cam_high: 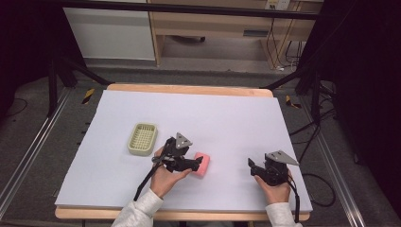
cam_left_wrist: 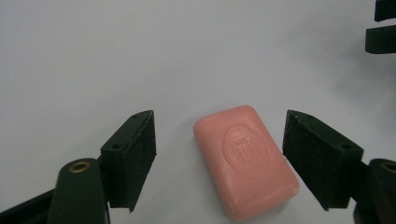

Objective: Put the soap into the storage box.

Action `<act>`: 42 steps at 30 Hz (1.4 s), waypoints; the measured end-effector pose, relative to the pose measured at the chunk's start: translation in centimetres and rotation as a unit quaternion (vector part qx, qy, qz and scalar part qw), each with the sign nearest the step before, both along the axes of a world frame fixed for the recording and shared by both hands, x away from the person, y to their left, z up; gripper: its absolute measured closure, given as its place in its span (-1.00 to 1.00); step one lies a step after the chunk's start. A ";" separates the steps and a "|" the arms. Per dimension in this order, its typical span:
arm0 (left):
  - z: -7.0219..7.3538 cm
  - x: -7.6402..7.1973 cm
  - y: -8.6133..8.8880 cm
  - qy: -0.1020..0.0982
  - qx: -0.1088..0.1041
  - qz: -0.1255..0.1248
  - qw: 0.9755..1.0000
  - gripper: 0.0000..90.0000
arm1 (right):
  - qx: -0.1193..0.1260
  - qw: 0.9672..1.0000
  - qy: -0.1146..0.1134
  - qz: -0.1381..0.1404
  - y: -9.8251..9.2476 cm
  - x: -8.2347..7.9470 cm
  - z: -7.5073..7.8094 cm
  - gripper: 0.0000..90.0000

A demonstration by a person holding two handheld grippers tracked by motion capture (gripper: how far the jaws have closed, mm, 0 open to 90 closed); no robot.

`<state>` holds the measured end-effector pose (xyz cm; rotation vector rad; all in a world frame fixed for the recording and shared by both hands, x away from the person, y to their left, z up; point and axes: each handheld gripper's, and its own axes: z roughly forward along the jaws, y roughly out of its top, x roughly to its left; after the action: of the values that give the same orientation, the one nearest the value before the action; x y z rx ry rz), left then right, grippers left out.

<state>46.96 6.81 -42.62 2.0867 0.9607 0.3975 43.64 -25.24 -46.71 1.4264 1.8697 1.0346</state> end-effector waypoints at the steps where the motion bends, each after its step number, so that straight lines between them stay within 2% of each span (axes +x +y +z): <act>1: -0.1 0.0 -0.1 0.001 0.001 0.000 1.000 -0.44 | -0.002 1.000 -0.001 0.000 0.0 0.0 0.0 -0.33; 20: -1.4 0.3 -1.3 0.022 0.016 -0.006 1.000 -0.47 | -0.001 1.000 0.000 0.004 0.0 0.0 -0.1 -0.29; 25: -1.8 0.4 -1.9 0.027 0.028 -0.005 0.999 -0.50 | -0.001 1.000 0.000 0.008 0.1 0.0 -0.1 -0.26; 33: -2.4 0.4 -2.6 0.032 0.028 -0.005 0.999 -0.51 | 0.002 1.000 -0.001 0.008 0.1 0.0 -0.1 -0.23; 42: -2.9 0.6 -3.1 0.045 0.041 -0.006 0.998 -0.53 | 0.003 1.000 -0.001 0.008 0.0 0.1 -0.1 -0.21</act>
<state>47.61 3.71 -45.54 2.1998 1.0002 0.3443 43.70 -25.26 -46.80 1.4160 1.8808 1.0508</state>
